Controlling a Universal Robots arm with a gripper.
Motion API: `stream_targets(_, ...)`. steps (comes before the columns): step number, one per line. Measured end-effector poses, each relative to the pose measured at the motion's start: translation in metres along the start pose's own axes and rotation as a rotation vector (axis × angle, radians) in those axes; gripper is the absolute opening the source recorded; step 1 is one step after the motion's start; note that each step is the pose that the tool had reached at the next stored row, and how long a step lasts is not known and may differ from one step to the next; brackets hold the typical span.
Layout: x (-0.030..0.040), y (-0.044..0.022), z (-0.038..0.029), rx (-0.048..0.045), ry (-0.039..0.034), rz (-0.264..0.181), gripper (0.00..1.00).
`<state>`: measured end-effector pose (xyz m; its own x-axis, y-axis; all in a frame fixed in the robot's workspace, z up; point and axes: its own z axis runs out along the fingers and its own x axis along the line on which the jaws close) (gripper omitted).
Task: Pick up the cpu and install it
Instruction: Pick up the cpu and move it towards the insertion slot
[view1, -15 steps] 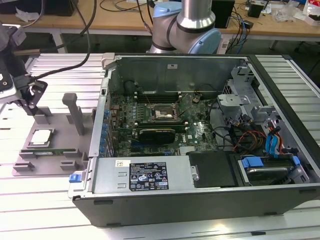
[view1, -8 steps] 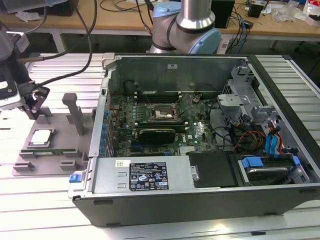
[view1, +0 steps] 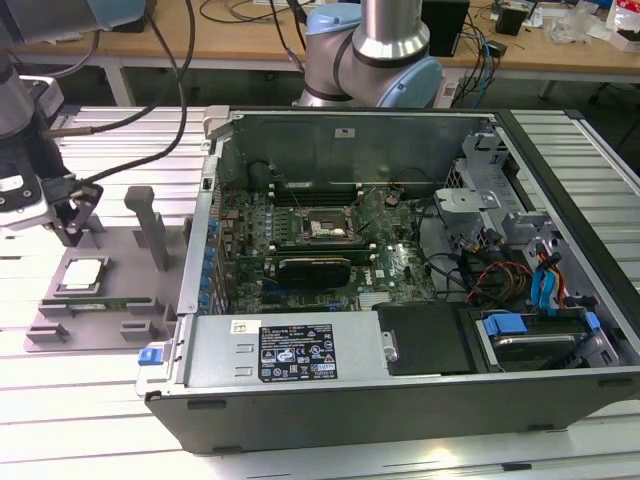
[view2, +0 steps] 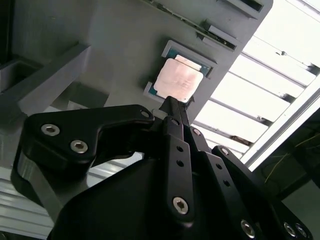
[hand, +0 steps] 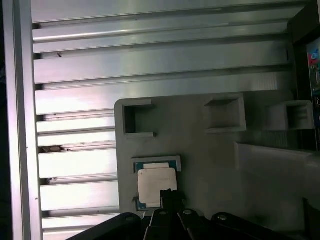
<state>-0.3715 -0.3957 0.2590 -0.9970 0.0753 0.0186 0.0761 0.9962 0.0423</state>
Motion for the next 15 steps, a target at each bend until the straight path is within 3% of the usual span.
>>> stream_targets(2,0.0036,-0.0011,0.0046,0.0,0.0,0.0,0.11)
stream_targets(7,0.0035,-0.007,0.0127,0.0001,0.0001,-0.004,0.11)
stream_targets(10,0.0034,-0.0085,0.0176,0.0006,0.0014,-0.033,0.11)
stream_targets(15,0.004,-0.0099,0.0244,0.0008,0.0026,-0.039,0.11)
